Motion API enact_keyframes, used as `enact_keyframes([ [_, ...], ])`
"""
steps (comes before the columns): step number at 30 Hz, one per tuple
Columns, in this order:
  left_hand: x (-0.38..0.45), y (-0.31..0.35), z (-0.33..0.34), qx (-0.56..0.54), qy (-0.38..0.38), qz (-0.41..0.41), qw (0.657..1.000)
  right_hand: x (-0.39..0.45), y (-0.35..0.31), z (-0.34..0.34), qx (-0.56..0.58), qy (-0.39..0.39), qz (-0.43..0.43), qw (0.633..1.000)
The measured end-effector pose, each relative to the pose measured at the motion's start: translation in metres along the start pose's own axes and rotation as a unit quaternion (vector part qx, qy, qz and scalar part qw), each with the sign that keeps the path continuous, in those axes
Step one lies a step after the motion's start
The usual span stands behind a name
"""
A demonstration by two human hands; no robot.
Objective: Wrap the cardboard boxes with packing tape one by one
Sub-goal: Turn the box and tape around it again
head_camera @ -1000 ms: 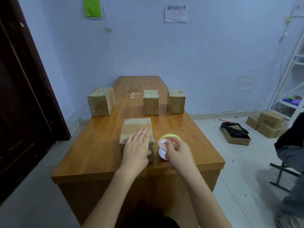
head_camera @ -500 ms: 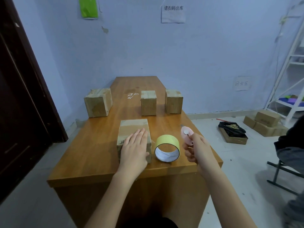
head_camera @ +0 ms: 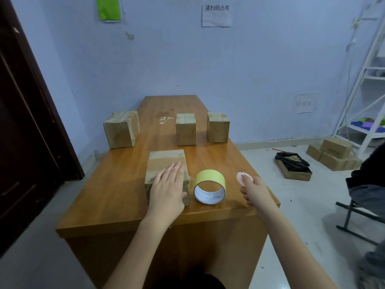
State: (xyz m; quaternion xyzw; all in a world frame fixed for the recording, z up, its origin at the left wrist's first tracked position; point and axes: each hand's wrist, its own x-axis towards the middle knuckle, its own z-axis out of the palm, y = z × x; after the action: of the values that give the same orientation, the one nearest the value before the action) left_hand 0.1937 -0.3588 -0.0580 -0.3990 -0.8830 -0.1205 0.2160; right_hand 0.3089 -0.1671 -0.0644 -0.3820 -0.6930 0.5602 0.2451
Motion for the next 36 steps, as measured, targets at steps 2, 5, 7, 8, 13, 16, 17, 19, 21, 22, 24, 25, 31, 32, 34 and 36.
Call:
enact_keyframes([
  [2,0.0,0.0,0.0,0.001,-0.001,-0.001,1.0,0.005,0.005,0.002,-0.038,0.006,-0.003,0.999],
  [5,0.001,0.0,0.0,0.001,-0.001,0.001,1.0,0.013,0.012,0.004,-0.132,0.032,-0.035,0.99],
  [7,0.0,0.0,0.0,0.003,0.001,0.003,1.0,0.018,0.015,0.005,-0.222,0.061,-0.052,0.972],
  [8,0.0,0.0,0.0,0.005,0.001,0.004,1.0,0.02,0.016,0.006,-0.261,0.07,-0.058,0.961],
  [13,-0.002,0.0,0.0,0.003,0.002,0.007,1.0,0.023,0.017,0.01,-0.376,0.076,-0.061,0.921],
  [16,-0.002,0.0,-0.001,0.006,0.003,0.006,1.0,0.022,0.015,0.012,-0.432,0.109,-0.08,0.892],
  [17,-0.002,0.0,-0.001,0.006,0.003,0.006,1.0,0.022,0.015,0.012,-0.452,0.12,-0.087,0.88],
  [19,-0.002,0.0,-0.001,0.006,0.002,0.006,1.0,0.022,0.016,0.013,-0.479,0.127,-0.079,0.865],
  [21,-0.001,0.0,-0.001,0.005,0.001,0.007,1.0,0.021,0.013,0.013,-0.473,0.126,-0.075,0.869],
  [22,-0.001,0.0,-0.001,0.003,0.001,0.007,1.0,0.02,0.008,0.014,-0.454,0.129,-0.094,0.877],
  [24,0.0,0.0,-0.001,0.002,0.002,0.007,1.0,0.016,-0.008,0.016,-0.378,0.133,-0.177,0.899],
  [25,0.0,0.0,-0.001,0.002,0.003,0.008,1.0,0.014,-0.019,0.018,-0.333,0.12,-0.225,0.908],
  [31,-0.002,-0.001,-0.002,0.001,0.001,0.012,1.0,0.008,-0.082,0.051,-0.38,-0.151,-0.336,0.848],
  [32,-0.002,-0.001,-0.002,-0.001,-0.001,0.01,1.0,0.009,-0.087,0.059,-0.428,-0.179,-0.321,0.826],
  [34,-0.001,-0.001,-0.003,-0.002,-0.002,0.008,1.0,0.013,-0.091,0.07,-0.491,-0.231,-0.276,0.793],
  [36,-0.002,0.0,-0.003,-0.001,-0.004,0.009,1.0,0.019,-0.09,0.076,-0.512,-0.285,-0.232,0.777],
])
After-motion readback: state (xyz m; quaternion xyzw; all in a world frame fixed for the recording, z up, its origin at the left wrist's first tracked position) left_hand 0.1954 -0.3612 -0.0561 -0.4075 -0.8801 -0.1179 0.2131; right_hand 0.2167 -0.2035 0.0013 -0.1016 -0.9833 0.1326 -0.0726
